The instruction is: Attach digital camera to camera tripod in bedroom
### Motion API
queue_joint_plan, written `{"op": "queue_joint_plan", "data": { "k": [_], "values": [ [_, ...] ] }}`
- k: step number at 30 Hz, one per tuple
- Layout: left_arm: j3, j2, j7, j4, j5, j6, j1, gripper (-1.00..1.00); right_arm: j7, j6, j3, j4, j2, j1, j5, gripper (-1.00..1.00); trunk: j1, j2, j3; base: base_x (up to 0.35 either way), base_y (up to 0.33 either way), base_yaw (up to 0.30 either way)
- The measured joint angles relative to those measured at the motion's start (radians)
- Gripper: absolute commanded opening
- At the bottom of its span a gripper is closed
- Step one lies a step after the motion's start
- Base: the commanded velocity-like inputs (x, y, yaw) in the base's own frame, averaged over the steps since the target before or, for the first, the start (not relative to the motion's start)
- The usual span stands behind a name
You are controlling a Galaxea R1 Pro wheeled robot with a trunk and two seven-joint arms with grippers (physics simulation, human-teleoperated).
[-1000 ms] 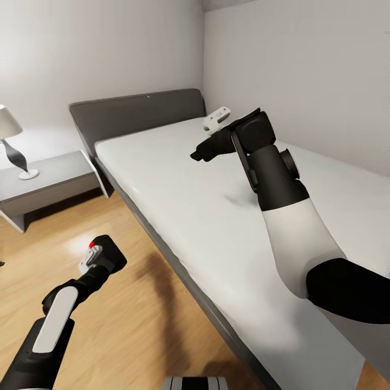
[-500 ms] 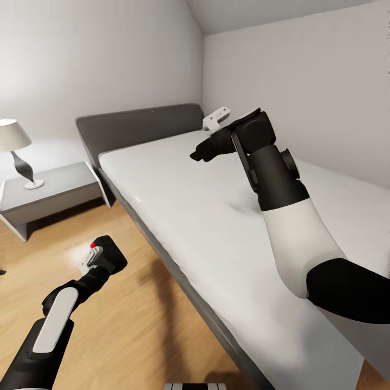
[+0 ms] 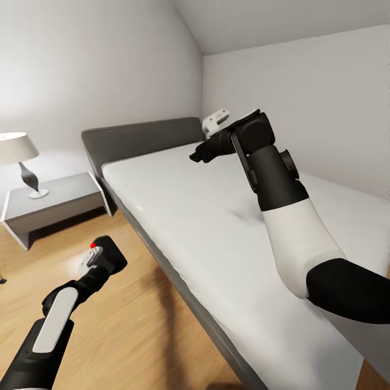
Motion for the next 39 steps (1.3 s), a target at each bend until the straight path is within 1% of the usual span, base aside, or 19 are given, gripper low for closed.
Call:
{"op": "queue_joint_plan", "data": {
  "k": [6,16,39],
  "values": [
    [0.0,0.0,0.0,0.0,0.0,0.0,0.0,-1.0,0.0,0.0,-0.002,0.002,0.0,0.0,0.0,1.0,-0.003,0.001,0.023,0.0,0.0,0.0],
    [0.0,0.001,0.0,0.0,0.001,0.001,0.0,-1.0,-0.001,0.0,-0.002,0.052,0.0,0.0,0.0,1.0,-0.007,0.004,0.062,0.0,0.0,0.0],
    [0.0,0.0,0.0,0.0,0.0,0.0,0.0,-1.0,-0.002,0.0,-0.003,0.08,0.0,0.0,0.001,1.0,-0.018,0.009,0.151,0.0,0.0,0.0]
  ]
}}
